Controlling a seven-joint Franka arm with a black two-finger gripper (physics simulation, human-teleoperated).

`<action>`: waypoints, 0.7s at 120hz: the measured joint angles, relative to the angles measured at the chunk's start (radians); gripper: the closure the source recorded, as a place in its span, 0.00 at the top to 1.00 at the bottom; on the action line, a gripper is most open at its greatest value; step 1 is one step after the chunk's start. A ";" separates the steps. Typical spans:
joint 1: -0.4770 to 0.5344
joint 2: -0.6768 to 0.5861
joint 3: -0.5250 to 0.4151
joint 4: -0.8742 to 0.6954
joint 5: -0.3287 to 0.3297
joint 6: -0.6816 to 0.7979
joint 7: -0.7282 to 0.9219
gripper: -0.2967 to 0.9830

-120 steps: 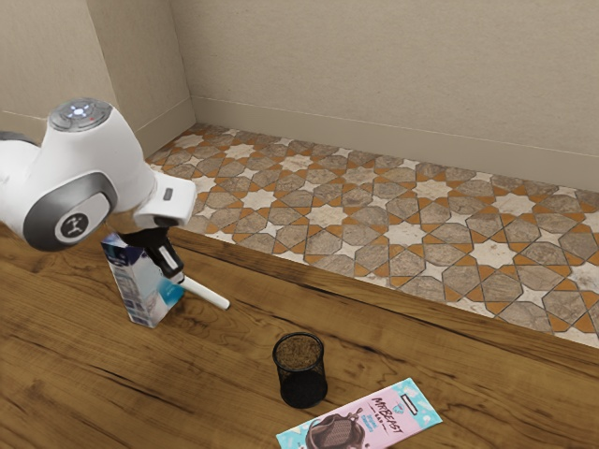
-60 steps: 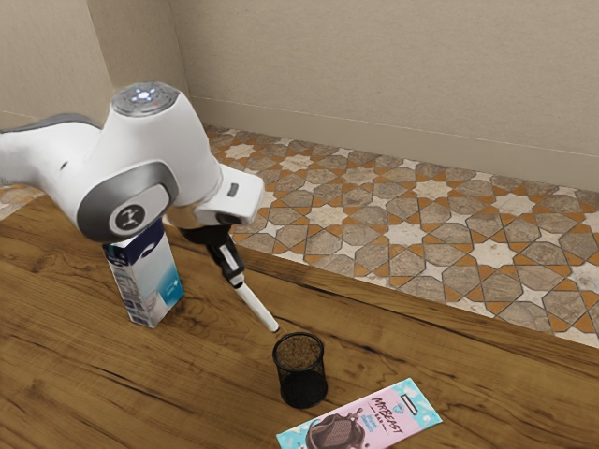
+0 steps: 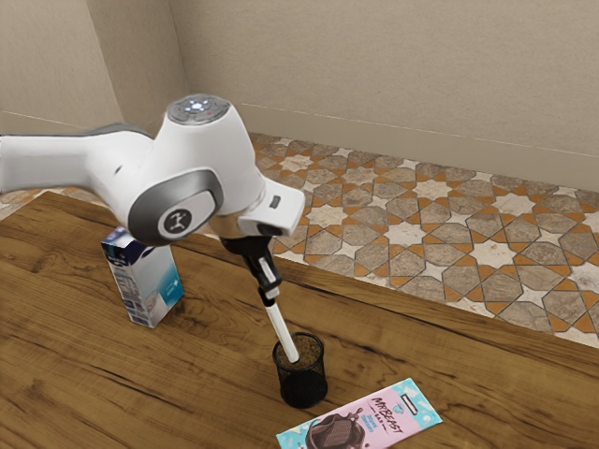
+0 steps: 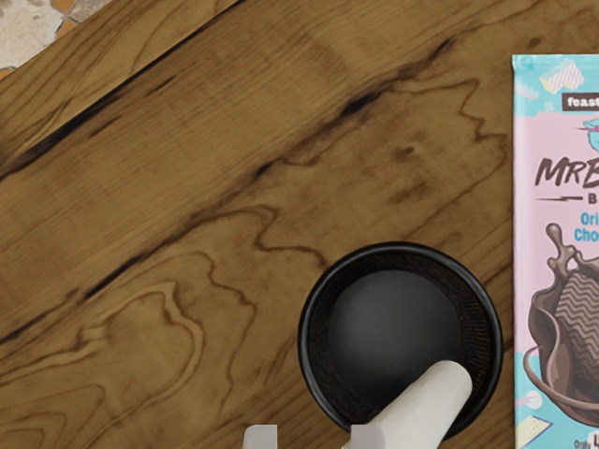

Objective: Put the marker into the pen holder.

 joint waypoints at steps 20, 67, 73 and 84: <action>0.000 0.026 0.002 0.000 -0.001 0.013 0.001 0.19; -0.004 0.037 0.028 0.016 -0.034 0.009 0.037 0.66; -0.015 0.093 0.085 0.167 -0.034 -0.058 0.033 0.68; -0.036 0.258 0.261 0.607 -0.034 -0.254 0.006 0.71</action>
